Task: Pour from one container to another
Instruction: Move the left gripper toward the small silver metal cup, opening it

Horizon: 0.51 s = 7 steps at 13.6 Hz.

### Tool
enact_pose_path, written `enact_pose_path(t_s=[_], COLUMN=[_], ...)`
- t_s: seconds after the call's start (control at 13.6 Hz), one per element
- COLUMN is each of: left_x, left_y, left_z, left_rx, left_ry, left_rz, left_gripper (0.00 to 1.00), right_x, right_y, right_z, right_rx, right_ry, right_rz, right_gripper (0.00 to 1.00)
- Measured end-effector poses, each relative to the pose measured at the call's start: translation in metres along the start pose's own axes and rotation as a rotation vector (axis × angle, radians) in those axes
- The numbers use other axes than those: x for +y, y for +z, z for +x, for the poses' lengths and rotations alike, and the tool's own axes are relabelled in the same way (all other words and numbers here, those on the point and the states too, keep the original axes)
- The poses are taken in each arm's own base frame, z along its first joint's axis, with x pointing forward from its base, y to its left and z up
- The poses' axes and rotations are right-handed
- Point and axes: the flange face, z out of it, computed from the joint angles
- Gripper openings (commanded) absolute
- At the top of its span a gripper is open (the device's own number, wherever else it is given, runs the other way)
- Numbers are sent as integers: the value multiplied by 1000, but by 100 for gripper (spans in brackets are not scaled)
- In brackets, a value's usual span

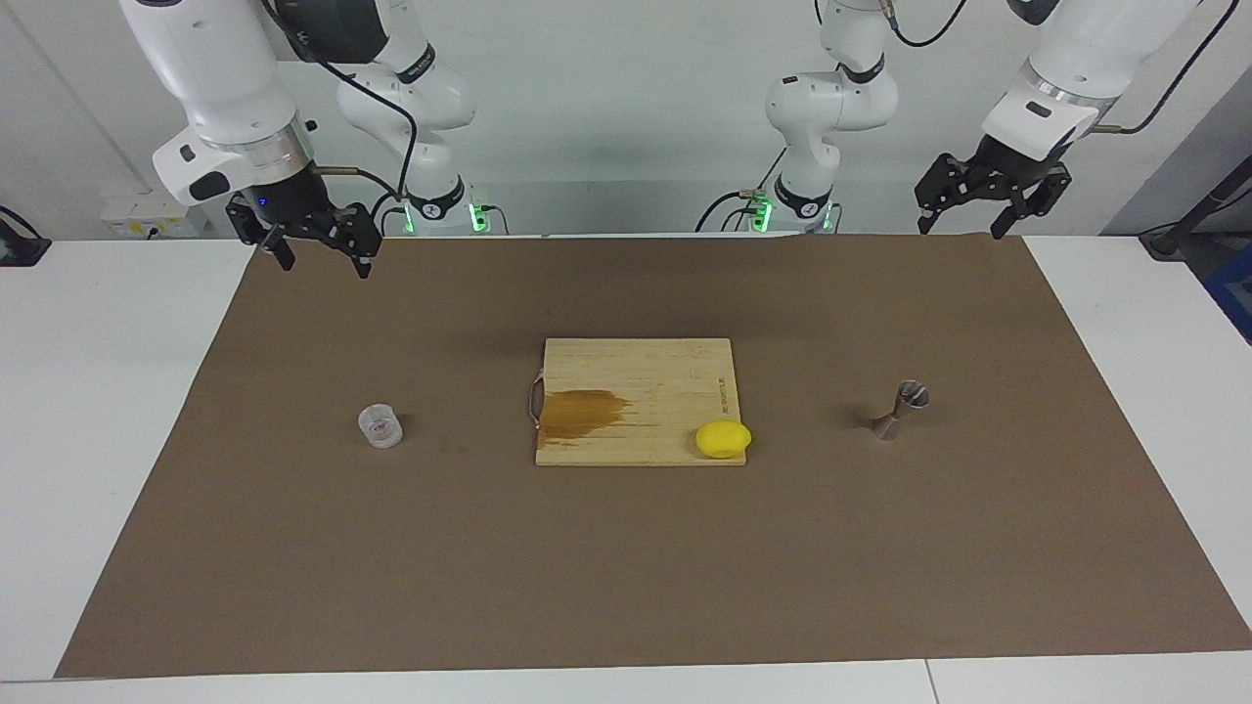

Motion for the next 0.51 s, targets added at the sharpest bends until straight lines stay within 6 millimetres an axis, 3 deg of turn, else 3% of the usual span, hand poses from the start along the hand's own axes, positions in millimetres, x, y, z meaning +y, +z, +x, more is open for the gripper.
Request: enact_pose_path(t_s=[0.51], left_x=[-1], left_y=[2], left_z=[-1], left_rx=[-10], left_ry=[-2], left_rz=[2], left_gripper=[100], right_x=[0], right_y=[0], right_z=[0], right_rx=[0], right_ry=[0], right_rz=[0], right_gripper=[100])
